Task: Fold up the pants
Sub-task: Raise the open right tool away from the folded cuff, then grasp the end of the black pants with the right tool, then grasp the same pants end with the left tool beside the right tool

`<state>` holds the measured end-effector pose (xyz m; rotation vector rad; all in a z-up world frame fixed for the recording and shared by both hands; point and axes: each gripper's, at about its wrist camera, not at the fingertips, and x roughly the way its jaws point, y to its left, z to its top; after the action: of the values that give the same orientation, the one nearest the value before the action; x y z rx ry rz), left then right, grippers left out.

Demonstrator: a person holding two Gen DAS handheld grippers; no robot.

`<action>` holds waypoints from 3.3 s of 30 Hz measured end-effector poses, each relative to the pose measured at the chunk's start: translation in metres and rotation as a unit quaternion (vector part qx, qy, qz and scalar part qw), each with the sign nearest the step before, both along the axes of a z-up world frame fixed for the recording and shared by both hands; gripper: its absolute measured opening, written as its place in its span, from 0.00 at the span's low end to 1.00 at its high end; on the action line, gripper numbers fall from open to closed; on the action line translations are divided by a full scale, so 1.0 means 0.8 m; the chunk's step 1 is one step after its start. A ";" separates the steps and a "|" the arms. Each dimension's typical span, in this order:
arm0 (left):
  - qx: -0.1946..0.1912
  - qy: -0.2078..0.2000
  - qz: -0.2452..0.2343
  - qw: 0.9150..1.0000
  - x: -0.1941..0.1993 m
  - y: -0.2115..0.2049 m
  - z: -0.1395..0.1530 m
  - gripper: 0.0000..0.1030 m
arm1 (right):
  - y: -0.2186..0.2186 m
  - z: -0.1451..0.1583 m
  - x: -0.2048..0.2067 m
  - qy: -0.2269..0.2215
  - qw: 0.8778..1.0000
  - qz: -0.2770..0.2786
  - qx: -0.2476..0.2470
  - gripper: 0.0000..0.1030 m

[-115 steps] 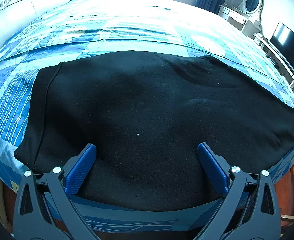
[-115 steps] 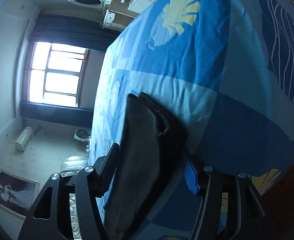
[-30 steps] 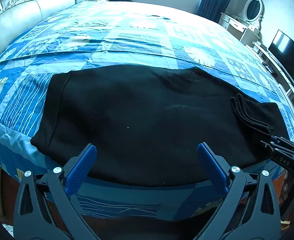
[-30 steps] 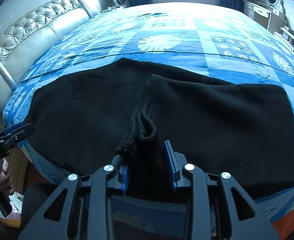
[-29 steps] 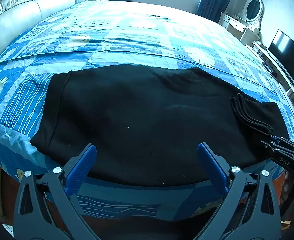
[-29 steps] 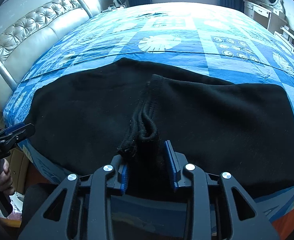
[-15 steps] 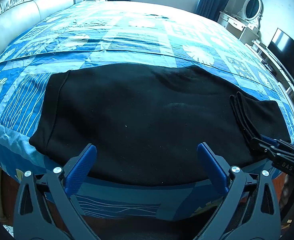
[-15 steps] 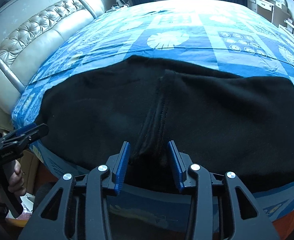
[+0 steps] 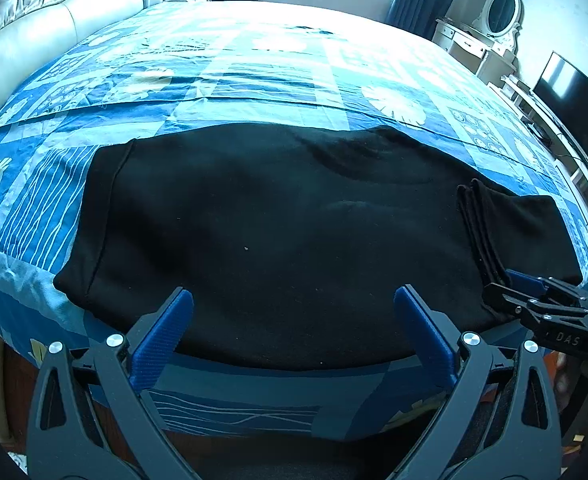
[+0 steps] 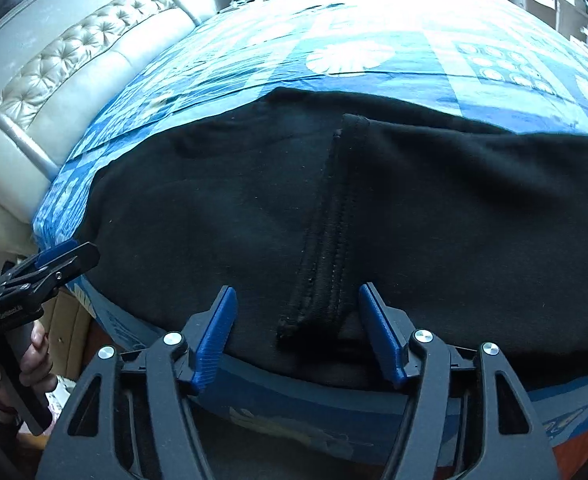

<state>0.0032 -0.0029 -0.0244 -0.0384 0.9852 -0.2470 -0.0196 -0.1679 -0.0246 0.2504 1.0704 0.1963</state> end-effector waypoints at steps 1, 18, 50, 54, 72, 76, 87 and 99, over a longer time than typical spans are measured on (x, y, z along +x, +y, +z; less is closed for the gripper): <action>-0.001 0.000 0.000 1.000 0.000 0.000 0.000 0.98 | -0.003 0.009 -0.002 -0.004 1.000 0.008 0.011 0.62; -0.006 0.006 -0.014 1.000 -0.004 -0.011 -0.003 0.98 | -0.368 -0.012 0.001 -0.015 0.928 -0.248 0.276 0.59; 0.007 0.011 -0.021 1.000 -0.009 -0.017 -0.011 0.98 | -0.366 -0.083 -0.123 0.029 0.912 -0.232 0.338 0.27; 0.010 0.008 -0.021 1.000 -0.009 -0.016 -0.010 0.98 | -0.364 -0.070 -0.127 0.025 0.908 -0.240 0.342 0.33; -0.003 -0.006 0.007 1.000 0.000 0.010 0.002 0.98 | -0.142 -0.001 -0.023 0.006 0.942 -0.052 0.332 0.37; -0.009 -0.005 0.016 1.000 0.004 0.019 0.003 0.98 | -0.116 -0.025 -0.011 0.037 0.945 -0.034 0.325 0.37; -0.051 -0.010 0.042 0.998 0.036 0.085 0.024 0.98 | -0.124 -0.045 -0.023 0.044 0.942 -0.037 0.331 0.37; -0.273 0.099 0.070 0.954 0.124 0.266 -0.047 0.97 | -0.121 -0.047 -0.019 0.042 0.933 -0.037 0.356 0.48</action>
<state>0.1022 0.2097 -0.0621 -0.6463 1.0830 -0.3848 -0.0351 -0.2648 -0.0624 0.9590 1.0394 0.5080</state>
